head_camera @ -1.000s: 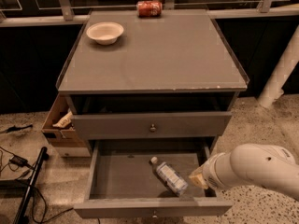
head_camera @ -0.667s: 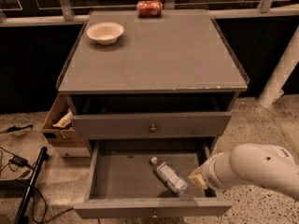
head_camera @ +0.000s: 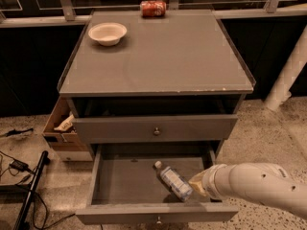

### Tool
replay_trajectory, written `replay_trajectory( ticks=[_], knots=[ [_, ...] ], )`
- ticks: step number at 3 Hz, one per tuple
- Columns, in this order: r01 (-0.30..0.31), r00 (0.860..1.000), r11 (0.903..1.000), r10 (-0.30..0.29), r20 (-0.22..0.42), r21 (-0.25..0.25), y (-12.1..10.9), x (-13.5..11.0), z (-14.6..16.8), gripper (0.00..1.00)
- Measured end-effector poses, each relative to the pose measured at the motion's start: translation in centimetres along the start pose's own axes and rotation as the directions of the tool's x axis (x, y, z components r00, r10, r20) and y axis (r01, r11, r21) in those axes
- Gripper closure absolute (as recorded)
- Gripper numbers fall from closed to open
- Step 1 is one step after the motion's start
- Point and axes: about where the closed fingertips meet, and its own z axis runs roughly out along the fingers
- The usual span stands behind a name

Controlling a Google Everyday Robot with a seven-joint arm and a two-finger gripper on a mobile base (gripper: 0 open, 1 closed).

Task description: Pick blue plastic bottle from middle drawer and place on counter

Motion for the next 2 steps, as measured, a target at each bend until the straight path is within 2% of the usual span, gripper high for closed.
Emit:
replay_trajectory(
  ticks=[1,2],
  knots=[
    [-0.014,0.999,0.9999,0.014,0.044,-0.004,0.1,-0.4,2.5,0.61],
    [-0.023,0.997,0.9993,0.025,0.070,-0.029,0.5,-0.7,5.1,0.37]
  ],
)
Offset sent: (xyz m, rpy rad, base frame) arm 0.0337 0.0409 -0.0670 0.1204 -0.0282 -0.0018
